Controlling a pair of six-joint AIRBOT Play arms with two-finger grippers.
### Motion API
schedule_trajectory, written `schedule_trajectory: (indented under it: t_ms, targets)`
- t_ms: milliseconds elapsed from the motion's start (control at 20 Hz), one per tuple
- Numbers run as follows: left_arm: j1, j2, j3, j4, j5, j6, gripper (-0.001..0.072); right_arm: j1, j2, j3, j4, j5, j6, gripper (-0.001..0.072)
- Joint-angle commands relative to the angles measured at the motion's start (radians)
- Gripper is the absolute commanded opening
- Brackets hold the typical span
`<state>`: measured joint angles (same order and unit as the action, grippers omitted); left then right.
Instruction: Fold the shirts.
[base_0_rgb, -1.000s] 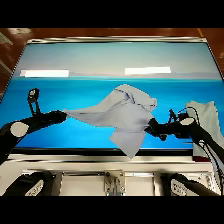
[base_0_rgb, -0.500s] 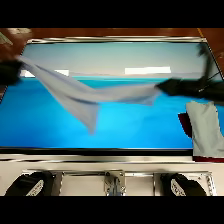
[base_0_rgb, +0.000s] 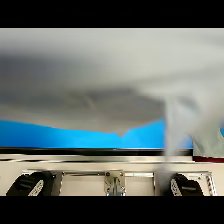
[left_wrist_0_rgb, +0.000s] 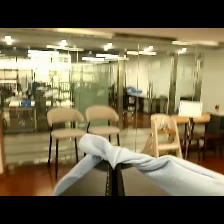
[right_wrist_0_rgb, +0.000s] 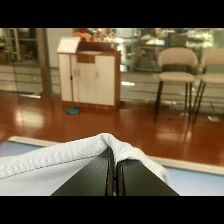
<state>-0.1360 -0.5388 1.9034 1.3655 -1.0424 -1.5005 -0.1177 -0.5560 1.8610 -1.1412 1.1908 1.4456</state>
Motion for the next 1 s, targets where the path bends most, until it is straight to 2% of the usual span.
schedule_trajectory:
  t_ms: [0, 100, 250, 350, 450, 550, 700, 900, 950]
  targets:
    - [0.001, 0.027, 0.025, 0.101, -0.359, -0.034, 0.0040, 0.000, 0.043, 0.034, -0.130, 0.232, 0.093, 0.0065]
    - [0.000, 0.027, -0.029, 0.167, -0.468, -0.034, 0.0040, 0.000, 0.026, 0.033, -0.189, 0.320, 0.103, 0.0065]
    - [0.001, 0.026, -0.198, 0.202, -0.500, -0.033, 0.0040, 0.000, -0.046, 0.030, -0.279, 0.446, 0.122, 0.0065]
    - [0.001, 0.017, -0.359, 0.258, -0.424, -0.034, 0.0040, 0.000, -0.110, -0.027, -0.299, 0.459, 0.124, 0.0065]
    - [0.001, -0.011, -0.515, 0.304, -0.285, -0.034, 0.0040, 0.000, -0.187, -0.143, -0.301, 0.408, 0.122, 0.0065]
    - [0.001, -0.080, -0.646, 0.303, -0.194, -0.045, 0.0040, 0.001, -0.285, -0.295, -0.279, 0.305, 0.122, 0.0065]
    - [0.009, -0.264, -0.783, 0.318, -0.096, -0.096, 0.0041, 0.001, -0.466, -0.498, -0.224, -0.039, 0.132, 0.0065]
    - [0.089, -0.604, -0.747, 0.301, -0.002, -0.261, 0.0041, 0.001, -0.753, -0.522, -0.025, -0.468, 0.134, 0.0065]
    - [0.105, -0.680, -0.717, 0.263, 0.018, -0.271, 0.0041, 0.001, -0.803, -0.522, 0.043, -0.539, 0.134, 0.0065]
